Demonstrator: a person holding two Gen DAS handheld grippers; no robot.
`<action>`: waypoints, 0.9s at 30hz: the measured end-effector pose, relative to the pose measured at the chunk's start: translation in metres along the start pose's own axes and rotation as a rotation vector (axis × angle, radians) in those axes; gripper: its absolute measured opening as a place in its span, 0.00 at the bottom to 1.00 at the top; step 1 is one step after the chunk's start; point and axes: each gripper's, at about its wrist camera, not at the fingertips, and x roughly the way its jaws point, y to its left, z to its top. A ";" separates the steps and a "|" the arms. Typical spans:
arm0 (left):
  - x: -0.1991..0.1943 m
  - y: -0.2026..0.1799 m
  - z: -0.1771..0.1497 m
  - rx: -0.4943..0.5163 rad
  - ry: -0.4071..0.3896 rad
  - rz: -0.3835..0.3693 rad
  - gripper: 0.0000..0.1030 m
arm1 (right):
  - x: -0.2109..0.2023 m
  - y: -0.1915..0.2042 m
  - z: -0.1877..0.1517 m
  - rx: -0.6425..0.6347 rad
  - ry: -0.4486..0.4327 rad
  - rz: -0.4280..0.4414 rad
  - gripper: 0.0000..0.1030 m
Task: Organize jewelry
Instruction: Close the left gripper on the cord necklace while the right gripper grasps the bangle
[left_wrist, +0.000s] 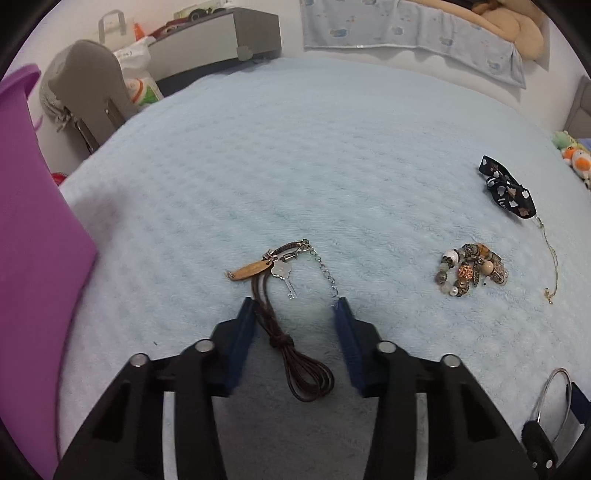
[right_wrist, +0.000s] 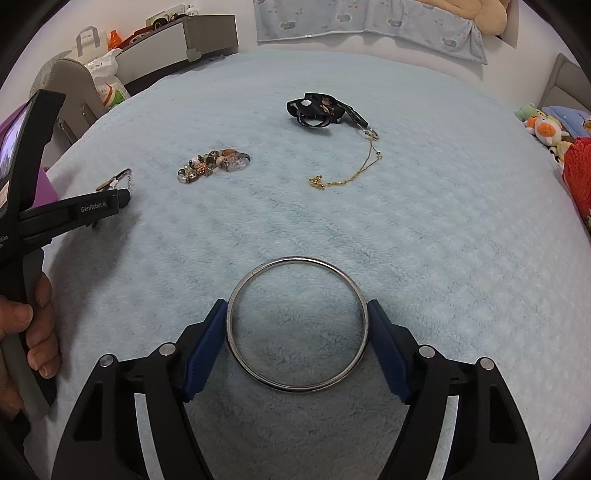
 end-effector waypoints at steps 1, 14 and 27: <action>-0.001 -0.002 0.000 0.000 0.005 -0.022 0.16 | -0.001 0.000 -0.001 0.003 0.000 0.005 0.70; -0.050 0.016 -0.031 -0.052 0.035 -0.203 0.09 | -0.022 -0.012 -0.011 0.064 -0.024 0.112 0.69; -0.132 0.022 -0.061 -0.040 -0.002 -0.275 0.09 | -0.070 -0.008 -0.021 0.088 -0.055 0.164 0.69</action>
